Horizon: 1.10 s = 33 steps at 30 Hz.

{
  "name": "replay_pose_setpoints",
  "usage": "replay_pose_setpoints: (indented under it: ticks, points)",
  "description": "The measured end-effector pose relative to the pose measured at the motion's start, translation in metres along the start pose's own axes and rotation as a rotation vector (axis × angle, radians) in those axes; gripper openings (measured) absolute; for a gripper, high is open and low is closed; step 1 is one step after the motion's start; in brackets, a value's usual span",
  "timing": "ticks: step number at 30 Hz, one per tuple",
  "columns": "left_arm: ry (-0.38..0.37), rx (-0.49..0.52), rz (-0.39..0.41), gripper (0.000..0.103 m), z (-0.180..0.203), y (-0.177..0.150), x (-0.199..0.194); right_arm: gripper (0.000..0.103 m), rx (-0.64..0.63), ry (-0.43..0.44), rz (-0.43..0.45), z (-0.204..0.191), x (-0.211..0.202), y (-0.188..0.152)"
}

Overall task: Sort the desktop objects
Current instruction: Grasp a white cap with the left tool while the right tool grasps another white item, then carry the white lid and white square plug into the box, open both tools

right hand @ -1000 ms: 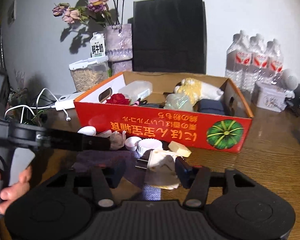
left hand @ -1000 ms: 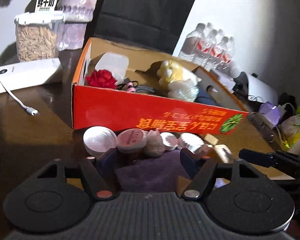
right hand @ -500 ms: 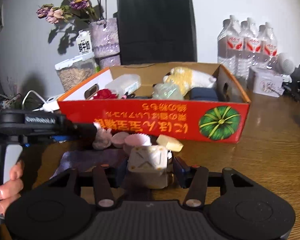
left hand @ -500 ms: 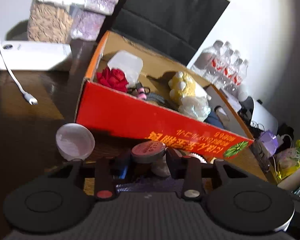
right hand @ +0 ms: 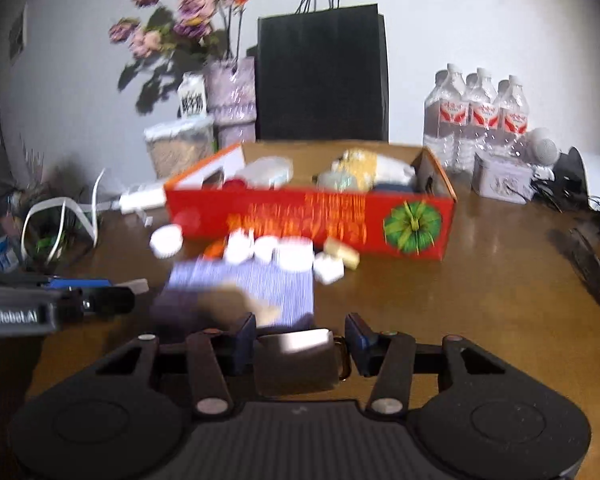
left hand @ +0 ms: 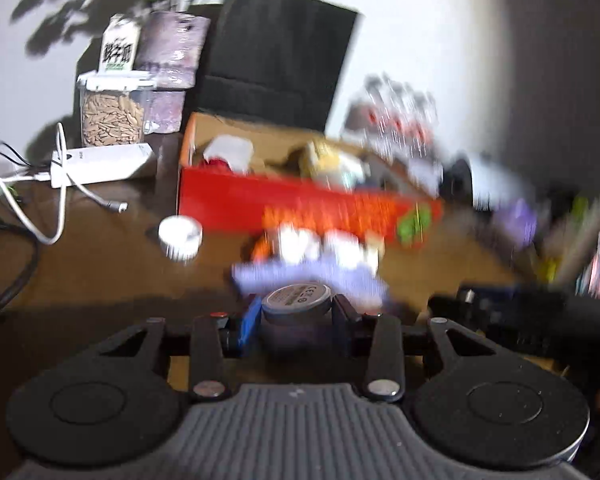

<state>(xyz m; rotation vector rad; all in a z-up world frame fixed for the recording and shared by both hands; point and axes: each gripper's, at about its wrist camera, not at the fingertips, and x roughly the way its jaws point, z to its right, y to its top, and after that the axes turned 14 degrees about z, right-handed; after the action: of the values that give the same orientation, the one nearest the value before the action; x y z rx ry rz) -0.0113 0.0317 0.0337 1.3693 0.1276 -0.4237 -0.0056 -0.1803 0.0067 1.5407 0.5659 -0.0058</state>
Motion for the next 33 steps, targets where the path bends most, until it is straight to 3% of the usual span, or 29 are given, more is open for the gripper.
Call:
replay_pose_setpoints:
  ticks: [5,8,12,23,28,31,33]
  points:
    - [-0.015,0.028,-0.044,0.039,0.015,-0.028,-0.028,0.048,0.004,-0.003,0.0,-0.008,-0.04,-0.019]
    - [-0.014,0.13,-0.021,0.039,0.028,-0.04,-0.039,0.048,-0.036,0.006,0.002,-0.013,-0.054,-0.027]
    - [-0.035,0.194,-0.039,0.039,0.039,-0.055,-0.045,0.048,-0.072,0.002,-0.029,-0.019,-0.064,-0.037]
    - [-0.056,0.168,-0.047,0.04,0.034,-0.066,-0.053,0.048,-0.08,-0.008,-0.041,-0.026,-0.067,-0.043]
    - [-0.055,0.167,-0.06,0.044,0.033,-0.065,-0.048,0.057,-0.057,-0.009,-0.028,-0.024,-0.063,-0.044]
    - [-0.053,0.161,-0.064,0.048,0.032,-0.064,-0.047,0.071,-0.046,0.0,-0.044,-0.022,-0.058,-0.044]
    - [-0.05,0.164,-0.061,0.05,0.032,-0.064,-0.046,0.071,-0.041,-0.001,-0.051,-0.021,-0.054,-0.044]
